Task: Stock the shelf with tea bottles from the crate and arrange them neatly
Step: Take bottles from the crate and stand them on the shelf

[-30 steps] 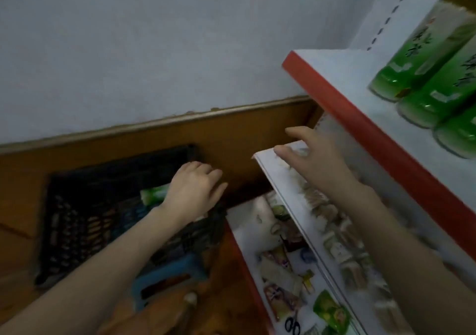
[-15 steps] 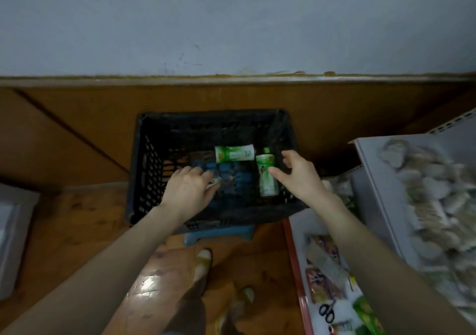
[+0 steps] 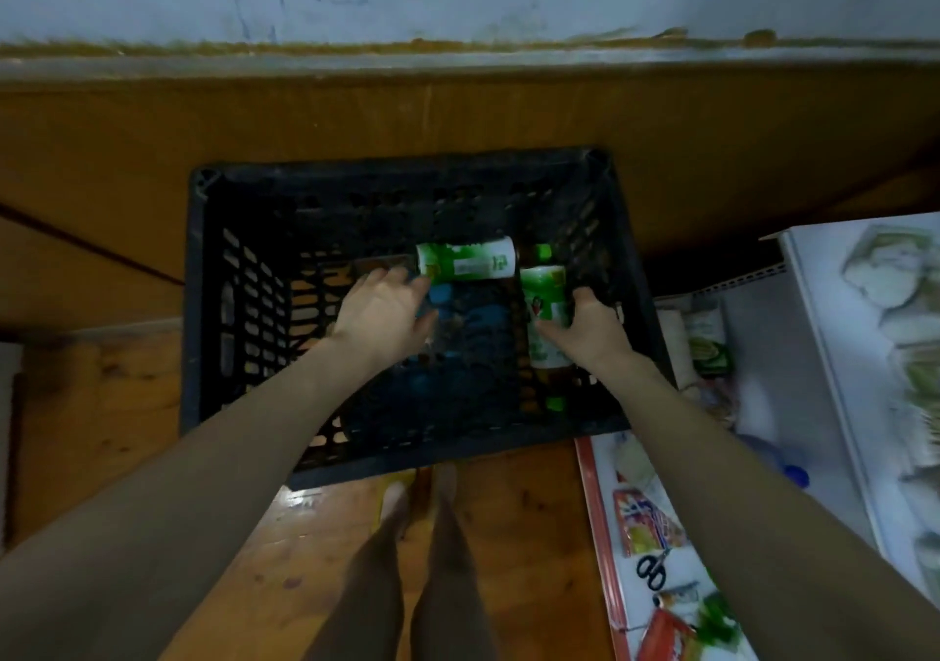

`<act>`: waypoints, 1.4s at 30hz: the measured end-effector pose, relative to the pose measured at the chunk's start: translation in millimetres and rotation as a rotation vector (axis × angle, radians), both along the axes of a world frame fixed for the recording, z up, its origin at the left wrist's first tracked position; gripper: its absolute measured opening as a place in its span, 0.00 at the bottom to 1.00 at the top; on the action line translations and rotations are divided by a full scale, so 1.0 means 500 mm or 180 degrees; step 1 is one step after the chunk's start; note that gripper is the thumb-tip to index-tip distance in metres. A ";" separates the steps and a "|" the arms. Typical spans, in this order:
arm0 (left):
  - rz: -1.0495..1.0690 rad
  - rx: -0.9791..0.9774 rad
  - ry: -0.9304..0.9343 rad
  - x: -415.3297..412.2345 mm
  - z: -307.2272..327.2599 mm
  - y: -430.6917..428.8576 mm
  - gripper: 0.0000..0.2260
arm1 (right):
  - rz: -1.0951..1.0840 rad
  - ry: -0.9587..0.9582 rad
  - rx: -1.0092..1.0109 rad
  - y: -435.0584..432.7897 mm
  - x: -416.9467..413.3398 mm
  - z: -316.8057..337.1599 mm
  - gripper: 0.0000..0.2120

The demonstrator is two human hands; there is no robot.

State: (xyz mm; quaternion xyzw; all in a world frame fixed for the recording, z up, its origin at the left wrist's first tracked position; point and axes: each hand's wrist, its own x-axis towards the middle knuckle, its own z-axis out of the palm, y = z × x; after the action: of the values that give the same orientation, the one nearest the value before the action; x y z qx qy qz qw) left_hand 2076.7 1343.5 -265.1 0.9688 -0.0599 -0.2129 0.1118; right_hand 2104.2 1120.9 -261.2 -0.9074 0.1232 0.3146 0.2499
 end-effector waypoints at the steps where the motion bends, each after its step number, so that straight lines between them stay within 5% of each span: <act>1: 0.0056 -0.0028 0.0050 0.014 -0.022 -0.004 0.21 | -0.0015 0.0053 -0.0005 0.001 0.010 -0.023 0.26; 15: -0.0016 -0.0128 0.0120 0.159 -0.264 -0.092 0.28 | 0.0470 0.0302 -0.1094 -0.006 0.052 -0.232 0.33; 21: 0.0287 -0.0013 -0.0120 0.172 -0.300 -0.103 0.27 | 0.0650 0.0120 -0.1395 -0.007 0.055 -0.258 0.26; 25: 0.0385 -0.0175 -0.0307 0.181 -0.300 -0.094 0.20 | 0.0526 0.0253 -0.1160 -0.009 0.057 -0.242 0.27; 33: 0.0772 0.0032 0.0126 0.138 -0.278 -0.057 0.23 | 0.0060 0.0116 -0.0286 0.018 0.064 -0.192 0.23; 42: 0.1257 -0.0604 -0.0323 0.060 -0.075 -0.018 0.22 | -0.0257 -0.0633 0.0608 0.026 0.030 -0.023 0.19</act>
State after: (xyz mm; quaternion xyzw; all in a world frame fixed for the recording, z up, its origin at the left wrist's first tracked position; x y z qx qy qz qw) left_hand 2106.8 1334.7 -302.5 0.9564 0.1055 -0.1313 0.2387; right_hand 2119.1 1133.7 -272.6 -0.9005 0.1037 0.2231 0.3585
